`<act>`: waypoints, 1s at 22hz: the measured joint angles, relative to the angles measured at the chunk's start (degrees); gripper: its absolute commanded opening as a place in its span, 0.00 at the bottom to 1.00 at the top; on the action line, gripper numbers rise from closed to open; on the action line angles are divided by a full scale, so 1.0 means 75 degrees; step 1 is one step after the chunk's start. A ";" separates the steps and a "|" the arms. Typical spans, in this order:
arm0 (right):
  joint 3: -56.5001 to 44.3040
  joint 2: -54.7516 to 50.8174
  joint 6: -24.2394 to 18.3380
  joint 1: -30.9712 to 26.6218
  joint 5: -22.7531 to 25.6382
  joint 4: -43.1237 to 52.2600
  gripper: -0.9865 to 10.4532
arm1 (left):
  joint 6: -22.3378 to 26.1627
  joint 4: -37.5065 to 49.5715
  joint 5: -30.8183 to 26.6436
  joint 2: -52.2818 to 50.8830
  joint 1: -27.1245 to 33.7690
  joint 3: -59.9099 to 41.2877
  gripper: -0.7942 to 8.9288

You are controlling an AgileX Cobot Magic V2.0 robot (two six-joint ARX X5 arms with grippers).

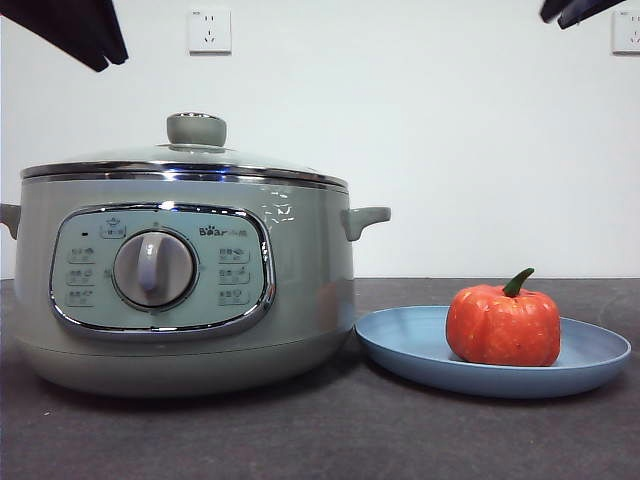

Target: Take the pumpkin out from the steamer,put the pumpkin in the blue plate,close the lid

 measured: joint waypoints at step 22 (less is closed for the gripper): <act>-0.2999 -0.2095 0.0431 0.0017 0.0219 0.2352 0.09 | -0.0149 0.1507 -0.0988 -0.3698 -0.0017 -0.2704 0.08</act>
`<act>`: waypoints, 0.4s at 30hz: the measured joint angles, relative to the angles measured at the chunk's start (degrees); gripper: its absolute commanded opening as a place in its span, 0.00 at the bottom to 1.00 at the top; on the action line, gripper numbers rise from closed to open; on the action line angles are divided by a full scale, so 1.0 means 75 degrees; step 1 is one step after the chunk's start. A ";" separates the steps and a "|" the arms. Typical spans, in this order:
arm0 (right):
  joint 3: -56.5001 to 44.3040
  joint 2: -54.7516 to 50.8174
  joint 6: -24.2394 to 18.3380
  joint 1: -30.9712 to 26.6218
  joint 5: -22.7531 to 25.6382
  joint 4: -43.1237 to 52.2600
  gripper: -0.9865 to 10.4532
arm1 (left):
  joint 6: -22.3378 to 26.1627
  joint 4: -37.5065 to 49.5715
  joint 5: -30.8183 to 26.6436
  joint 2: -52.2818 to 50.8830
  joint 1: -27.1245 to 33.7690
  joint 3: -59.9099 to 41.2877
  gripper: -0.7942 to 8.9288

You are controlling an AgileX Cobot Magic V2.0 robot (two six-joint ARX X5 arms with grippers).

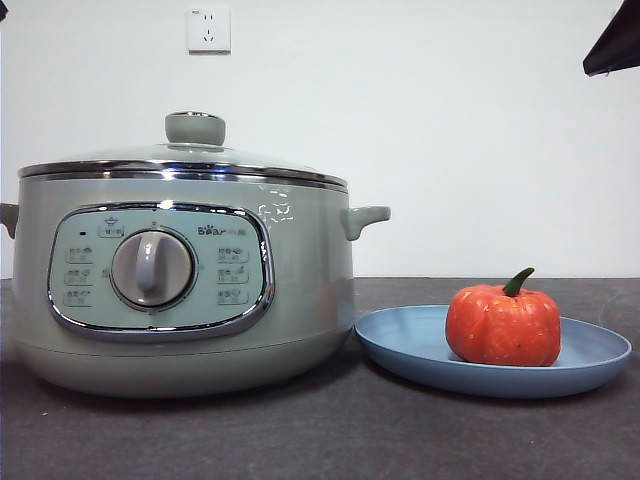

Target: Take the pumpkin out from the steamer,put the pumpkin in the blue plate,close the lid

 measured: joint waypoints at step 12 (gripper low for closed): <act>0.0000 0.0003 0.0000 0.0000 -0.0003 0.0000 0.09 | -0.0032 -0.0090 0.1128 -0.2541 0.1154 0.0000 0.08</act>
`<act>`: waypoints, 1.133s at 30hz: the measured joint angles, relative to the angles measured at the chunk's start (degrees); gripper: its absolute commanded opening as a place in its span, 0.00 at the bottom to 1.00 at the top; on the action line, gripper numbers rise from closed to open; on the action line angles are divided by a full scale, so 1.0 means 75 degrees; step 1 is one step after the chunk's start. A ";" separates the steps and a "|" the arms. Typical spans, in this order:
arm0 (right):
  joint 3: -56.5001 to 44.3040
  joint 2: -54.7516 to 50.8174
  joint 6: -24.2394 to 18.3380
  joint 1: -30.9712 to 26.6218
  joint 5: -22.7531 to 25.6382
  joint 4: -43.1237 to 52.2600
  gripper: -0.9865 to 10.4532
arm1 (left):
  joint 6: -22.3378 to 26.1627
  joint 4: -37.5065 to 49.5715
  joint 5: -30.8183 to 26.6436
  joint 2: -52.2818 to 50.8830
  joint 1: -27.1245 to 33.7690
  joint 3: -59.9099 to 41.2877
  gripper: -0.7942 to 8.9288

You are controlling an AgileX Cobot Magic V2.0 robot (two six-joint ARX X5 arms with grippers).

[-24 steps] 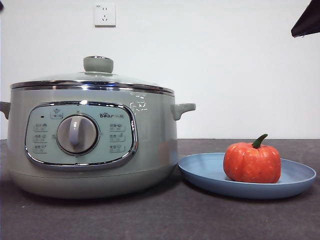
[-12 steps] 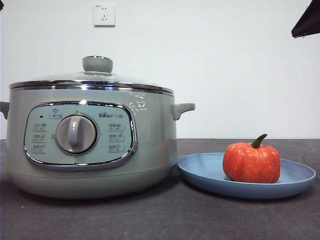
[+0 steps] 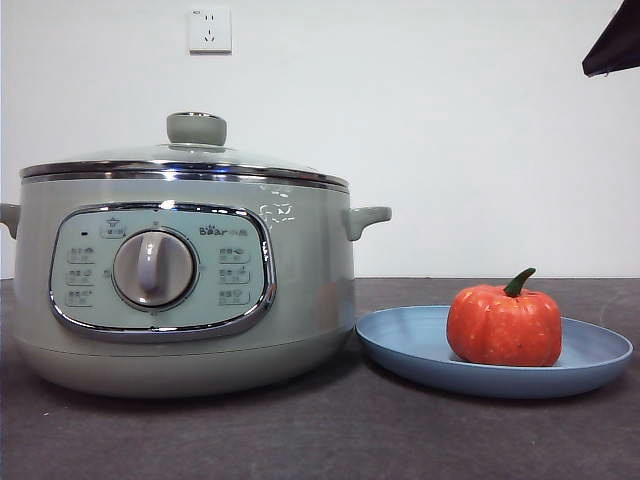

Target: Take the pumpkin out from the steamer,put the pumpkin in the blue plate,close the lid

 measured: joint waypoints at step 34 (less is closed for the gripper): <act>0.0000 0.0000 0.0000 0.0000 0.0000 0.0000 0.09 | 0.0577 0.2742 -0.0332 -0.1332 0.1813 -0.5117 0.08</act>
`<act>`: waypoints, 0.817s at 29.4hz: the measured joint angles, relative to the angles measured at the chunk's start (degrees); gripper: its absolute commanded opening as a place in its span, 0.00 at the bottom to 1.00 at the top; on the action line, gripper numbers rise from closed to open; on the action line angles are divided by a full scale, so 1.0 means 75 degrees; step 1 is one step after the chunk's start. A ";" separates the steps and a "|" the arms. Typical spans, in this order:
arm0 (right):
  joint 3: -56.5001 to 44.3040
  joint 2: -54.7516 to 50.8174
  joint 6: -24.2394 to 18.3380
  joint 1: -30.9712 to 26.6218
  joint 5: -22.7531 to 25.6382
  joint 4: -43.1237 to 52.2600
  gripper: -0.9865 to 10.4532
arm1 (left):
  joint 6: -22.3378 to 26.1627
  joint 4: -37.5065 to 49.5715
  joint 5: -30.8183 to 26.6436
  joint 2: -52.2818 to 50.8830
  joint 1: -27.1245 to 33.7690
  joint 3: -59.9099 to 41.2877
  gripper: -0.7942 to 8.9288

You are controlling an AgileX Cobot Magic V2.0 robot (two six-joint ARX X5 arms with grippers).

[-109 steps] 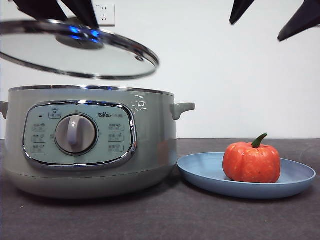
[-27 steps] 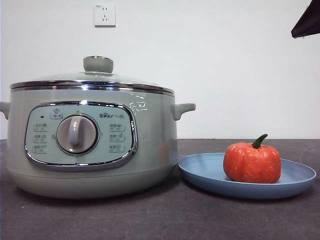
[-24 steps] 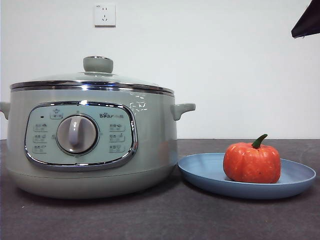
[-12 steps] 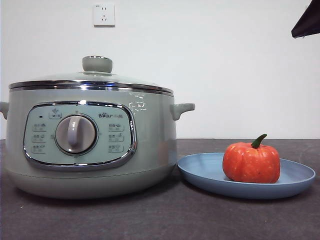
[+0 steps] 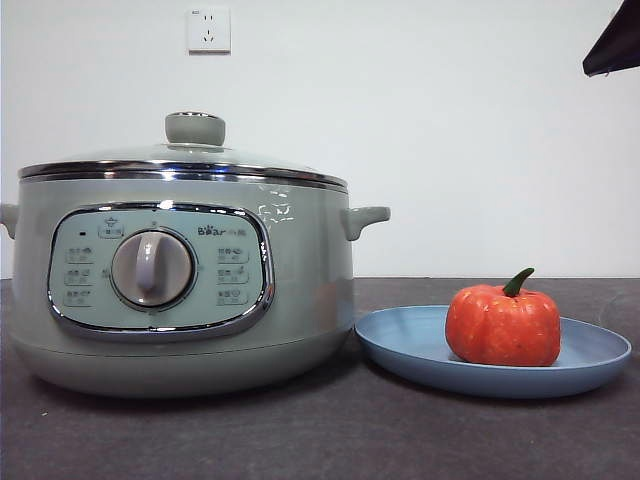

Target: Take the pumpkin out from the steamer,put the pumpkin in the blue plate,close the lid

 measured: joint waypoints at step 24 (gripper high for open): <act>0.0000 0.0000 0.0000 0.0000 0.0003 0.0000 0.09 | 0.0000 -0.0950 0.0003 -0.0009 0.0000 0.0000 0.08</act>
